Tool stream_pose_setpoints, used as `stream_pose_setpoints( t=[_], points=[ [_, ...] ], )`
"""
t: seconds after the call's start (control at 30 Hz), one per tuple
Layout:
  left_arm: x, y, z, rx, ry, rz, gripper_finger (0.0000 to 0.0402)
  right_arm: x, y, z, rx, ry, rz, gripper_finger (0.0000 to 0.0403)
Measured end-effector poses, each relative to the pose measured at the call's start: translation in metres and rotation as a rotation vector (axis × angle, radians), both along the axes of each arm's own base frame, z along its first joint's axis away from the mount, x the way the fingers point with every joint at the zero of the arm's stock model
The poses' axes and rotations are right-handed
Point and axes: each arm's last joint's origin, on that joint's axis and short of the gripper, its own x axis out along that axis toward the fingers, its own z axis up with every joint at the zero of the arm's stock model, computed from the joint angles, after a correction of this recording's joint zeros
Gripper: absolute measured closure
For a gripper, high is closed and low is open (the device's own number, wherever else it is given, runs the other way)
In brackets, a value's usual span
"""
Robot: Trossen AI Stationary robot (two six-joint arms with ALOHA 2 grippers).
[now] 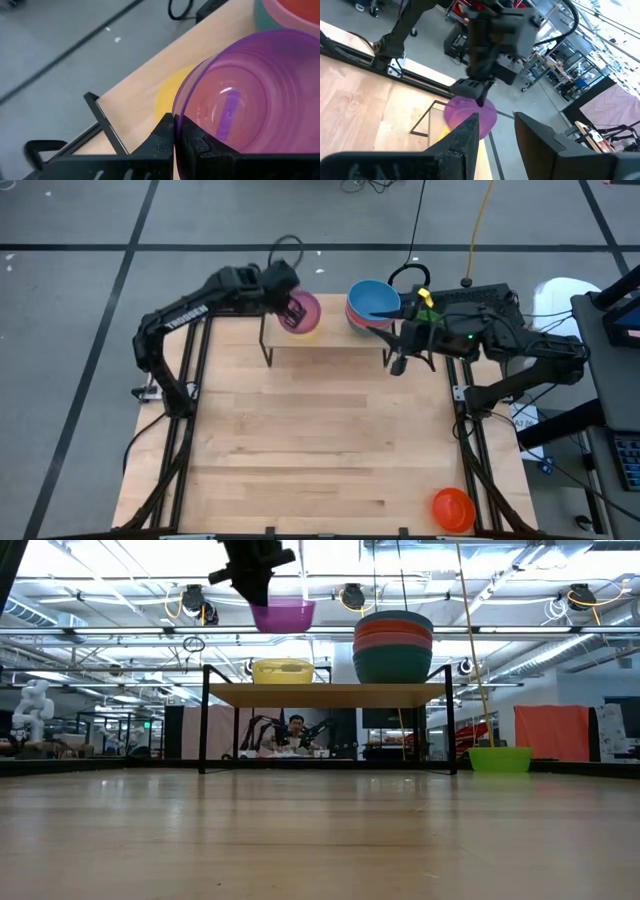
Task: Place and stack bowls onto a shelf
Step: Stack the transparent violet bowl on top of the transparent yellow bowl on the shelf
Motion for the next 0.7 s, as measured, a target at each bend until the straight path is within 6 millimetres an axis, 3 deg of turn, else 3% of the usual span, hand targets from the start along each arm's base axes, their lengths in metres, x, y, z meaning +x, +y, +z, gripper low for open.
stream_pose_setpoints(
  t=[0.23,0.47,0.7],
  points=[
    [-0.016,0.037,-0.004,-0.114,-0.027,-0.024,0.0399,-0.006,0.0,-0.001,-0.003,0.026,-0.002,0.0286],
    [-0.022,0.054,-0.008,-0.158,-0.053,-0.038,0.0399,-0.007,0.0,-0.003,-0.006,0.048,-0.002,0.0287],
    [-0.011,0.066,-0.026,-0.239,-0.039,-0.1,0.0399,-0.007,-0.001,-0.003,-0.015,0.051,-0.001,0.0287]
  ],
)
